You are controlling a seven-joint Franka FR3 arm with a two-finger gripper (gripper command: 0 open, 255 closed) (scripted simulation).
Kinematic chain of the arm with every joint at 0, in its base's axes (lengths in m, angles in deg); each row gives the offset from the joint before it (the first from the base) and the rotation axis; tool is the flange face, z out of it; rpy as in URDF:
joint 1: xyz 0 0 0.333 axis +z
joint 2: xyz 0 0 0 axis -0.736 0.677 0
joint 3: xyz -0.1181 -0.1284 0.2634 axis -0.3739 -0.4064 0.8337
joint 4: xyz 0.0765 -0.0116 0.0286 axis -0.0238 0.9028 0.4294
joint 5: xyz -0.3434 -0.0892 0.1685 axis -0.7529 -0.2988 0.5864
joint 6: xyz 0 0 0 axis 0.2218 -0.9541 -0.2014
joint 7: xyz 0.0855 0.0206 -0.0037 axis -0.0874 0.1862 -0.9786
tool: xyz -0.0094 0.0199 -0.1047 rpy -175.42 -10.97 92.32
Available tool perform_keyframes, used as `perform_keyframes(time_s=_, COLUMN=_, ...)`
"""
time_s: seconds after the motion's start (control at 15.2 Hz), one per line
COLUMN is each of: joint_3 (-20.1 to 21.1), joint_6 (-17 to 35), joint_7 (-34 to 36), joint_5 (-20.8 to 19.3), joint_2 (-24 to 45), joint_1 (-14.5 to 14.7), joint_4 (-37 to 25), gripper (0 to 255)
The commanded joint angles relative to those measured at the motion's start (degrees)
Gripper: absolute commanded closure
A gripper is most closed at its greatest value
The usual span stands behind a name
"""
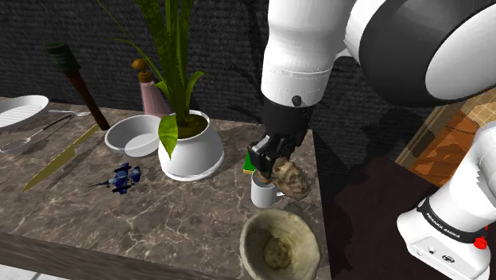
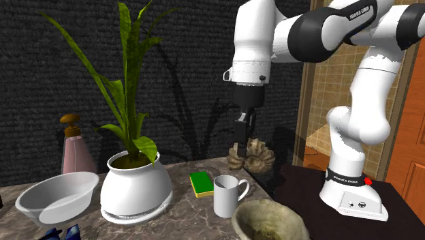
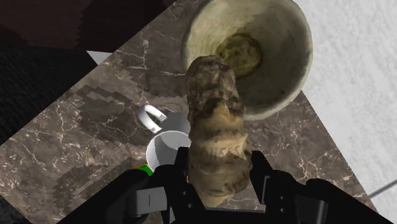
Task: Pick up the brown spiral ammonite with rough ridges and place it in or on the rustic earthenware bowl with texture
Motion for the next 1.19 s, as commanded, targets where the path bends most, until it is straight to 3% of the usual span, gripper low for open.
perform_keyframes(time_s=0.0, joint_3=1.77, joint_6=-0.31, joint_7=2.86, joint_5=0.15, joint_2=0.22, joint_1=1.04, joint_4=-0.66, gripper=255)
perform_keyframes(time_s=0.26, joint_3=5.68, joint_6=-0.86, joint_7=8.99, joint_5=0.38, joint_2=0.77, joint_1=3.28, joint_4=-2.02, gripper=255)
perform_keyframes(time_s=1.12, joint_3=7.19, joint_6=9.36, joint_7=10.56, joint_5=-1.27, joint_2=4.38, joint_1=3.20, joint_4=5.09, gripper=255)
